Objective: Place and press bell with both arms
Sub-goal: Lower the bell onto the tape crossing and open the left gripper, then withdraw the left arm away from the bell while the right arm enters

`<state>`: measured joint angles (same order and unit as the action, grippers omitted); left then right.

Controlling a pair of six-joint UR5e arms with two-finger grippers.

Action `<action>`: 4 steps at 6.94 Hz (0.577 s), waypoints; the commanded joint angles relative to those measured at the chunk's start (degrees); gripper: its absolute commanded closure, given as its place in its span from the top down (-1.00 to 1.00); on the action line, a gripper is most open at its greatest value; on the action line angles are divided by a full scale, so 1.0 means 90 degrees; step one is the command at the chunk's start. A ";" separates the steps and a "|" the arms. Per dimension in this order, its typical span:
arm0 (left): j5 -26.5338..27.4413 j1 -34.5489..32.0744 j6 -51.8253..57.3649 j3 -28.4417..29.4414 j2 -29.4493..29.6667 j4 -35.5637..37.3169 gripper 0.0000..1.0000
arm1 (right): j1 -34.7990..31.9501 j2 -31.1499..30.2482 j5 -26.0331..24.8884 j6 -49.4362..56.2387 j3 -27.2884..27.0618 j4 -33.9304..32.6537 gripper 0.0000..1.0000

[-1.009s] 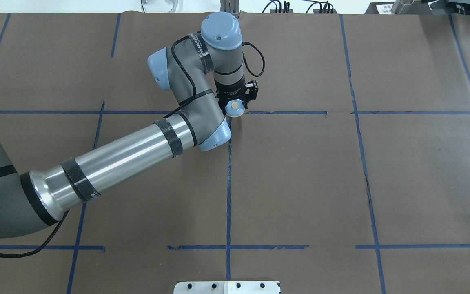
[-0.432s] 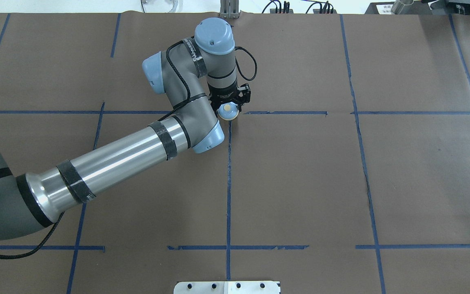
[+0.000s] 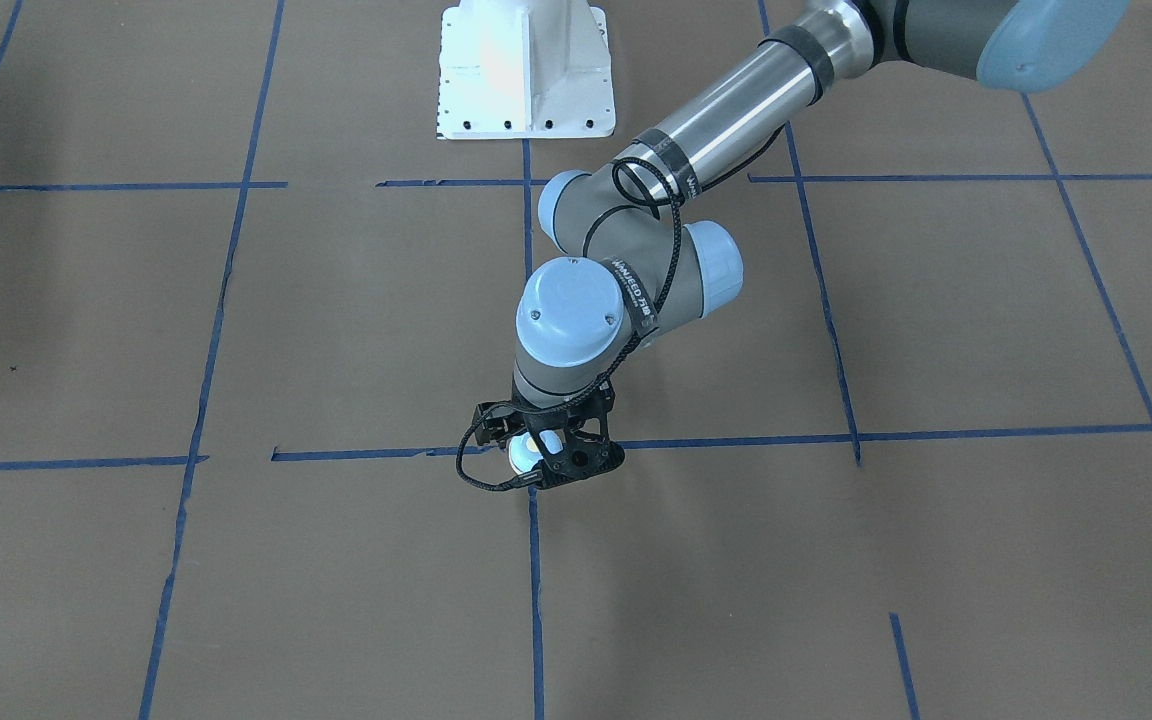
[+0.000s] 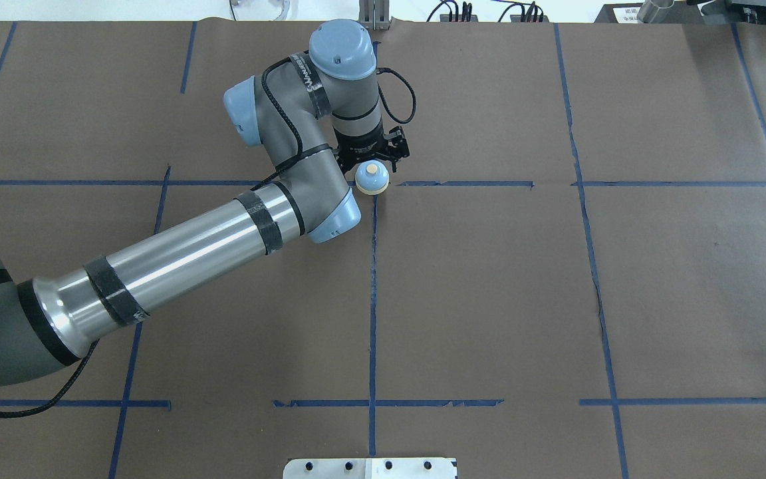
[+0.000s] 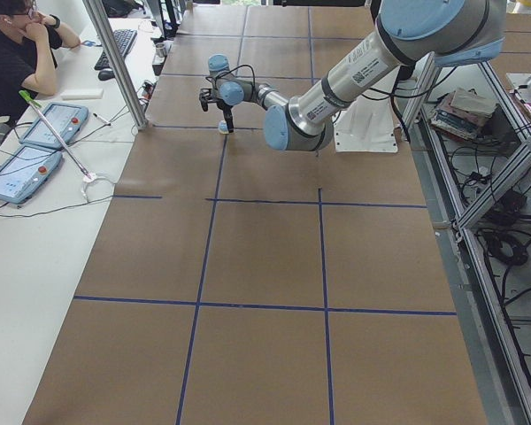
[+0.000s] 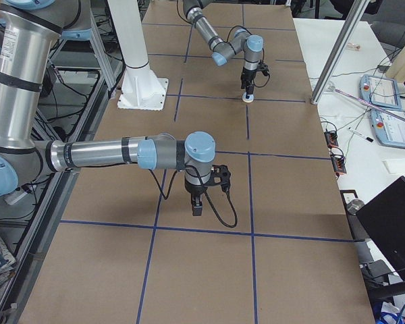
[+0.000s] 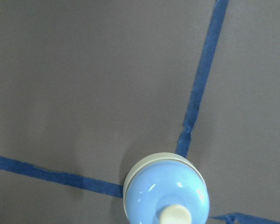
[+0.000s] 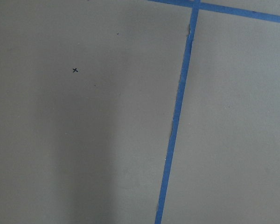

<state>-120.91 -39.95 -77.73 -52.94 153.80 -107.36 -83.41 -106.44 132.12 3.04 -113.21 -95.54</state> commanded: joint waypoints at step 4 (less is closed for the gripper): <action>-0.0423 -0.0842 0.2701 -0.4410 -0.2703 0.2583 1.00 | 0.0049 0.0487 0.0066 -0.0035 0.0000 0.0000 1.00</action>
<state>-124.82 -45.78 -62.62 -79.83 140.52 -87.50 -83.21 -103.68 132.40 2.76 -113.51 -95.47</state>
